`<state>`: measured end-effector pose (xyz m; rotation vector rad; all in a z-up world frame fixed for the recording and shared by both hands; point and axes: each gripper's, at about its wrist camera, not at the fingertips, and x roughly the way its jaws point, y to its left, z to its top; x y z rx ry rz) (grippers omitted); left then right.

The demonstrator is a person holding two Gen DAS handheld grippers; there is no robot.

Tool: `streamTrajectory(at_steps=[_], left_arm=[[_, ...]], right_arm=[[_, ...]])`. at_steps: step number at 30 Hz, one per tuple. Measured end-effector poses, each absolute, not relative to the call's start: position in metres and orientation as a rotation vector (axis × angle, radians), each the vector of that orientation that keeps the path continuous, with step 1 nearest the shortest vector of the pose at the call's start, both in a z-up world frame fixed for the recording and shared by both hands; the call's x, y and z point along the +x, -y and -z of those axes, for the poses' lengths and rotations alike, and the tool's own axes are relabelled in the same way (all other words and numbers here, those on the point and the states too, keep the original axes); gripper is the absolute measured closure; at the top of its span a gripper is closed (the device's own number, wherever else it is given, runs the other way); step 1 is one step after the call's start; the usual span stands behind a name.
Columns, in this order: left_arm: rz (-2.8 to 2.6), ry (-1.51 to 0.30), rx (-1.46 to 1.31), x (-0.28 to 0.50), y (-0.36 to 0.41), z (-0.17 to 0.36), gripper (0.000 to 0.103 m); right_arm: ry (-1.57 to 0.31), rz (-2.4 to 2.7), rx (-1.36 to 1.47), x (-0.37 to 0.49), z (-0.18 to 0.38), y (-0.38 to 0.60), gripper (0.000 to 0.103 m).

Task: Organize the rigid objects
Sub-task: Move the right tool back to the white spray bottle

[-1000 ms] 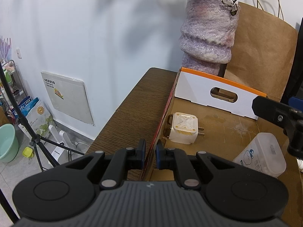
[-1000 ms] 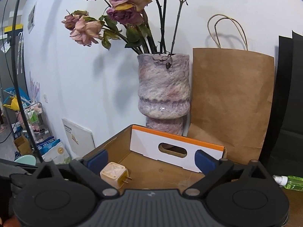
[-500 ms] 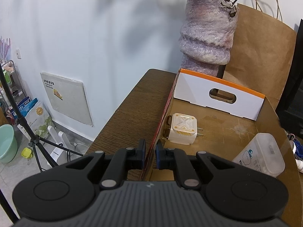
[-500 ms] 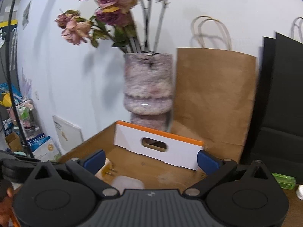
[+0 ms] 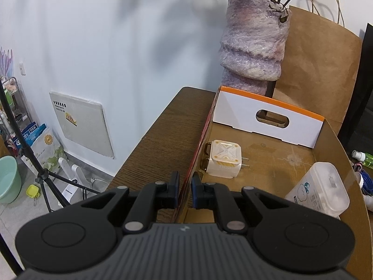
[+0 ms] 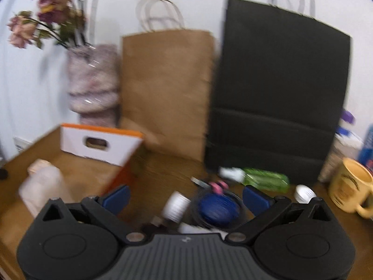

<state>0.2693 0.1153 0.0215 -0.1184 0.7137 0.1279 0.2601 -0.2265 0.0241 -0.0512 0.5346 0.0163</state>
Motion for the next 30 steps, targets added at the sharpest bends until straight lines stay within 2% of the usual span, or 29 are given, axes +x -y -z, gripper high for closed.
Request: streamTrajectory(at_steps=[20, 30], left_arm=[[-0.125, -0.639, -0.089, 0.257, -0.11, -0.014, 0.092], [-0.135, -0.63, -0.081, 0.254, -0.109, -0.014, 0.092]], right_arm=[[-0.665, 0.084, 0.009, 0.263, 0.026, 0.265, 0.0], [-0.631, 0.111, 0.043, 0.27, 0.023, 0.262, 0.0]])
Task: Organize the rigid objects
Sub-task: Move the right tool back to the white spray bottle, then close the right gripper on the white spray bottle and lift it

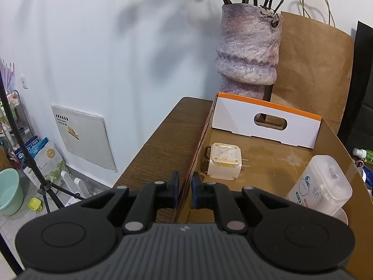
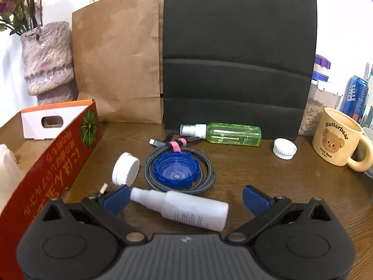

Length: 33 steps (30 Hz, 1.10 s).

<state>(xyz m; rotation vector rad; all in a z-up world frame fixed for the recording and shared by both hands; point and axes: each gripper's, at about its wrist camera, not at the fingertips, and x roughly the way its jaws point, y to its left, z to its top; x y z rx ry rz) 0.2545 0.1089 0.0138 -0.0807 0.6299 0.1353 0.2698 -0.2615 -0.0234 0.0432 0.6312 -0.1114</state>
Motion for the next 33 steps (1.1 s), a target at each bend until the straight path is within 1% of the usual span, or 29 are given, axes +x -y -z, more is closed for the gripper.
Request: streamTrajectory(at_steps=[17, 23, 25, 33], left_arm=[[-0.137, -0.627, -0.079, 0.254, -0.109, -0.014, 0.092], [-0.137, -0.627, -0.077, 0.254, -0.109, -0.014, 0.092], [-0.137, -0.627, -0.077, 0.254, -0.109, -0.014, 0.092], [-0.137, -0.627, -0.078, 0.254, -0.109, -0.013, 0.092]], right_arm=[[-0.72, 0.202, 0.111, 0.291, 0.044, 0.259, 0.0], [-0.711, 0.212, 0.11, 0.29, 0.047, 0.259, 0.0], [-0.702, 0.211, 0.111, 0.289, 0.047, 0.259, 0.005], [-0.689, 0.218, 0.123, 0.285, 0.044, 0.262, 0.005]])
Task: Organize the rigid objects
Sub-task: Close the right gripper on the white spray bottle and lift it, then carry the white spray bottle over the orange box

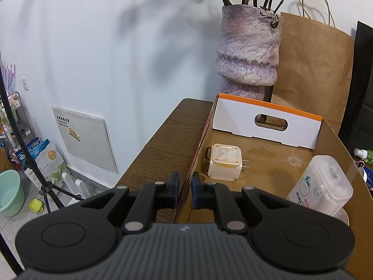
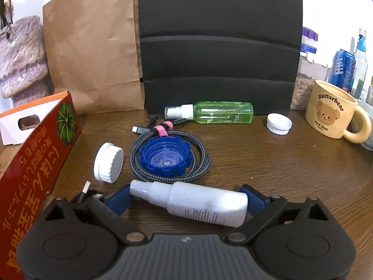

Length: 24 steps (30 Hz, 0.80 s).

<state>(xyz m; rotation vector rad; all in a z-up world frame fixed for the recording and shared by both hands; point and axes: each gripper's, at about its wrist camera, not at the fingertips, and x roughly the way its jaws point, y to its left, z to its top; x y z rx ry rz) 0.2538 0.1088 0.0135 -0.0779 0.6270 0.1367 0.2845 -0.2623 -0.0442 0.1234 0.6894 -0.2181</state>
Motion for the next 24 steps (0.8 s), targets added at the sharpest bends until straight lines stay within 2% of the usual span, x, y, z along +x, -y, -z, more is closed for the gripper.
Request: streamTrajectory(at_steps=[24], left_arm=[[-0.137, -0.625, -0.077, 0.253, -0.109, -0.014, 0.092]], right_arm=[[-0.5, 0.189, 0.099, 0.256, 0.0, 0.255, 0.005]])
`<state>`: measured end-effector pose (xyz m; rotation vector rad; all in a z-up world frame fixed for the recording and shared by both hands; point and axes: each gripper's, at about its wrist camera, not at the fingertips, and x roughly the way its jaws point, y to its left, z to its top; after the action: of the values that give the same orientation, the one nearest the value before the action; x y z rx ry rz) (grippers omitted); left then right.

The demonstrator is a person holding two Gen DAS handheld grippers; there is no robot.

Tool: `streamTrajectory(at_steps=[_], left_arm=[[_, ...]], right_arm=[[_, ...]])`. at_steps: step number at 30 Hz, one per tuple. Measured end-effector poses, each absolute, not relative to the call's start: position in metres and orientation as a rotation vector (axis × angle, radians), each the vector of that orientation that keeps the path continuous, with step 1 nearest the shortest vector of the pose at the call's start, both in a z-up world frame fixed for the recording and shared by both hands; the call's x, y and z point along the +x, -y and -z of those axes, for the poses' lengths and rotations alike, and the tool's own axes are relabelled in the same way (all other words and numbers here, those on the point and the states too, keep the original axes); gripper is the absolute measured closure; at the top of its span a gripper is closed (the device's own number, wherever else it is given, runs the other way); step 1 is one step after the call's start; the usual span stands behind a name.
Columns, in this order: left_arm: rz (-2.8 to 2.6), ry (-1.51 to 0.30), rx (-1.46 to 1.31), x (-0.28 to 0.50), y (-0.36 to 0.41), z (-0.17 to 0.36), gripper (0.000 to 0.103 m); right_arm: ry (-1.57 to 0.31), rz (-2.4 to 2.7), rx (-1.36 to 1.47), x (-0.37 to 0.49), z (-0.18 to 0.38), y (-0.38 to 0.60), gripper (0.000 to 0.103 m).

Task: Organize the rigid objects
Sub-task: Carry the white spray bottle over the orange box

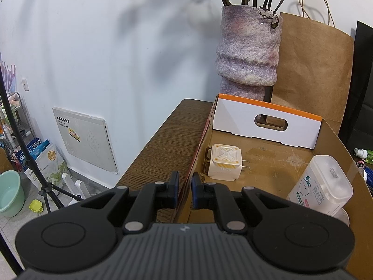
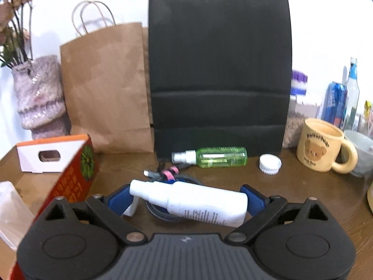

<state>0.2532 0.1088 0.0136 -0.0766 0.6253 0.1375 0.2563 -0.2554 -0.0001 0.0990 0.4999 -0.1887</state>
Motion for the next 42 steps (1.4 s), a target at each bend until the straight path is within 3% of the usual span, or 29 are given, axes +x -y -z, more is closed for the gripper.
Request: streamTrajectory(at_steps=[24, 42], left_arm=[[-0.142, -0.616, -0.064, 0.253, -0.108, -0.015, 0.092], [-0.148, -0.606, -0.049, 0.253, -0.106, -0.014, 0.092]], right_arm=[[-0.356, -0.109, 0.002, 0.262, -0.051, 0.172, 0.005], [-0.39, -0.344, -0.028, 0.299, -0.056, 0.099, 0.005]])
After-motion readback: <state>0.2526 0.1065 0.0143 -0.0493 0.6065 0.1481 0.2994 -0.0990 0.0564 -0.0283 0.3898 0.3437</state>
